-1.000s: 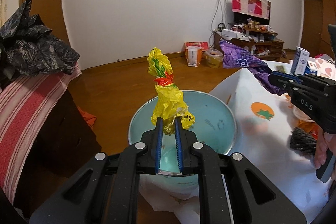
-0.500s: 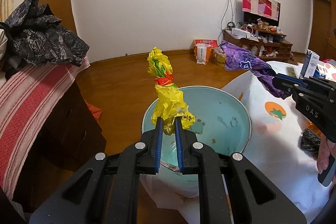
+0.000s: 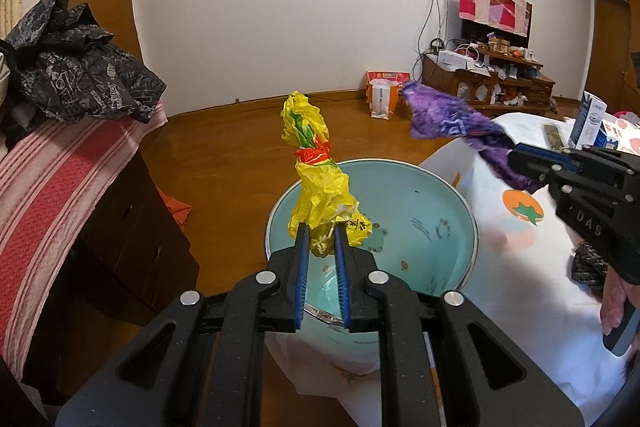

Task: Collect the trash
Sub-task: 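Open both grippers to drop the wrappers into the teal bin, then grasp the black mesh net with the left gripper while the right grasps the yellow foam piece, then carry the black net in the left gripper over the bin while the right carries the yellow foam there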

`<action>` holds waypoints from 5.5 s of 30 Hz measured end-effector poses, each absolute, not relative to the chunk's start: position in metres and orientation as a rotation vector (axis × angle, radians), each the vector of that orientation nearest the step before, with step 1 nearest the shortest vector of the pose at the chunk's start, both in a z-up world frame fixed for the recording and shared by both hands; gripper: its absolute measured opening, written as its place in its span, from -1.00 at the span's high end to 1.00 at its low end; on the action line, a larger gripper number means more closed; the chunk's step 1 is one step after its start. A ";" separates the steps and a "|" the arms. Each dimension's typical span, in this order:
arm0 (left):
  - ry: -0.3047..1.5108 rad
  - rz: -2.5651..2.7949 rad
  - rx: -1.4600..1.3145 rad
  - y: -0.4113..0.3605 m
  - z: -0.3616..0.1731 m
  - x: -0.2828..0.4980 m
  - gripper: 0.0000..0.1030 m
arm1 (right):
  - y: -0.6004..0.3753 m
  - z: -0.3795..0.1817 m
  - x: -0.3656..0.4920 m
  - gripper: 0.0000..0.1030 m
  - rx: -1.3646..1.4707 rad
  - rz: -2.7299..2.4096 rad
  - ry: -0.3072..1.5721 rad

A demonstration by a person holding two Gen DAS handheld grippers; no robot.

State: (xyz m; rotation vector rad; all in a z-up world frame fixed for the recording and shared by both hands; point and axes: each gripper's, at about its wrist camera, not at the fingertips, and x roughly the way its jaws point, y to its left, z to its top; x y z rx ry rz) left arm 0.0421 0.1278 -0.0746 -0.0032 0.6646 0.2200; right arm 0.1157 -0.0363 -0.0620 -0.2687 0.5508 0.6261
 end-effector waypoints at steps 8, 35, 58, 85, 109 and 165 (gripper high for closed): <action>0.673 0.205 -0.003 0.123 -0.079 0.042 0.16 | -0.036 -0.064 0.113 0.38 -0.275 0.638 0.553; 0.707 -0.061 0.130 -0.022 -0.087 0.048 -0.24 | -0.253 -0.039 0.037 -0.03 -0.121 0.173 0.572; 0.736 -0.129 0.156 -0.070 -0.092 0.027 -0.83 | -0.334 -0.081 -0.027 -0.36 -0.155 -0.056 0.622; 0.782 -0.049 0.231 -0.041 -0.101 0.044 -0.89 | -0.377 -0.095 -0.022 -0.41 -0.077 -0.122 0.613; 0.837 -0.195 0.209 -0.090 -0.121 0.064 0.57 | -0.371 -0.123 0.072 0.40 -0.084 0.103 0.824; 0.662 0.145 0.059 0.068 -0.067 0.056 0.62 | -0.150 -0.050 0.115 0.56 -0.142 0.362 0.490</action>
